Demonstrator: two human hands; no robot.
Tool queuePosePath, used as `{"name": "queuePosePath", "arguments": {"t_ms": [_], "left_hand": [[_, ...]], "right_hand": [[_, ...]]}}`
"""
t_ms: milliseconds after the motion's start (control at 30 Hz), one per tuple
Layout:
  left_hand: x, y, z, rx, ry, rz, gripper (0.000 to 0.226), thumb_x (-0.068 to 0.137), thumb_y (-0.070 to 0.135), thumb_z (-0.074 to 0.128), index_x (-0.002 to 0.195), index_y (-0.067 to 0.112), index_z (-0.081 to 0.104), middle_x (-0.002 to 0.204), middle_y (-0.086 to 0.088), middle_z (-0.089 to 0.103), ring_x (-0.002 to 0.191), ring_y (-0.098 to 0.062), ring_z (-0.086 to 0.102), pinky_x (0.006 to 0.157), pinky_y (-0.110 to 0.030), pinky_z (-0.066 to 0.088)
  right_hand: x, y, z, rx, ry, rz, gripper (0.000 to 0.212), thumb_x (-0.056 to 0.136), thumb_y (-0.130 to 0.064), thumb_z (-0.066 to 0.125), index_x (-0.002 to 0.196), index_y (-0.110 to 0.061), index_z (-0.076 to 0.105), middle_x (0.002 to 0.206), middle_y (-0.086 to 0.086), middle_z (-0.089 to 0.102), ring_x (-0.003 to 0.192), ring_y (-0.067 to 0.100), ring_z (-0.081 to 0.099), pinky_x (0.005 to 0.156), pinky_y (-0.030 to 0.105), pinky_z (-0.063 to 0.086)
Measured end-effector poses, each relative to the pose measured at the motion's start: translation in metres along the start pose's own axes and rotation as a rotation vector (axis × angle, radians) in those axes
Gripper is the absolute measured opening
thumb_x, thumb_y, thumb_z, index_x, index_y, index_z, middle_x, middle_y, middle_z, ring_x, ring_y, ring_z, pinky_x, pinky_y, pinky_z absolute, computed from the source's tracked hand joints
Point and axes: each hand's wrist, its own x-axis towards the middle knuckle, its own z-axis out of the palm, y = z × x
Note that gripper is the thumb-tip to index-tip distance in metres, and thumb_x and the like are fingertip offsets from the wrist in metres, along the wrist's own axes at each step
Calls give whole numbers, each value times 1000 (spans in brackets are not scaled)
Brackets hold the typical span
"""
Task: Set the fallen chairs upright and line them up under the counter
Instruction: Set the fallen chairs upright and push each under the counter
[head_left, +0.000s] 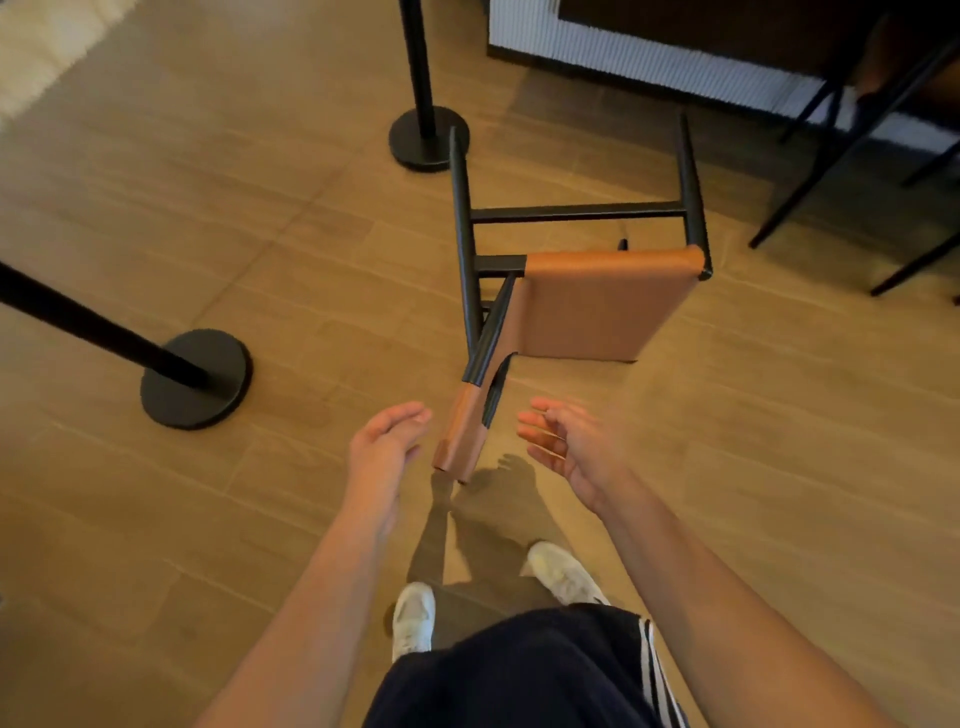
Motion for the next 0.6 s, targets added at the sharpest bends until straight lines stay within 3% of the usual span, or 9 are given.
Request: {"name": "queuePosePath", "arguments": {"t_ms": [133,300,467,600], "left_hand": [[16,-18,-33,113,-77,-54,18,89,12,65,105,16,68,115,-3,67,111,-15,60,93,-32,47],[34,-54,-47,208,-160,-107,33,89,14,65,121,14,57,121,-5,61,115,-19,54,106,-40,40],[70,-103,-45,299,-150,-161,40,85,14,68,124,16,57,106,4,60,113,-18,52,107,-39,37],[111,-147,-40,384,-143,-182,52,85,13,69,133,15,51,130,-6,57,120,-22,49,108,-41,33]], "right_hand": [[-6,53,15,169,108,59,22,99,-11,42,97,-13,64,83,4,73,78,16,69,65,27,53],[2,103,17,321,194,127,26,99,-9,41,105,-9,65,92,9,75,80,18,70,65,28,54],[43,140,15,330,233,174,26,94,-1,39,97,-8,65,83,8,73,72,18,68,62,28,53],[99,166,17,293,243,182,25,95,-3,39,95,-9,64,82,8,72,71,17,68,57,25,53]]}}
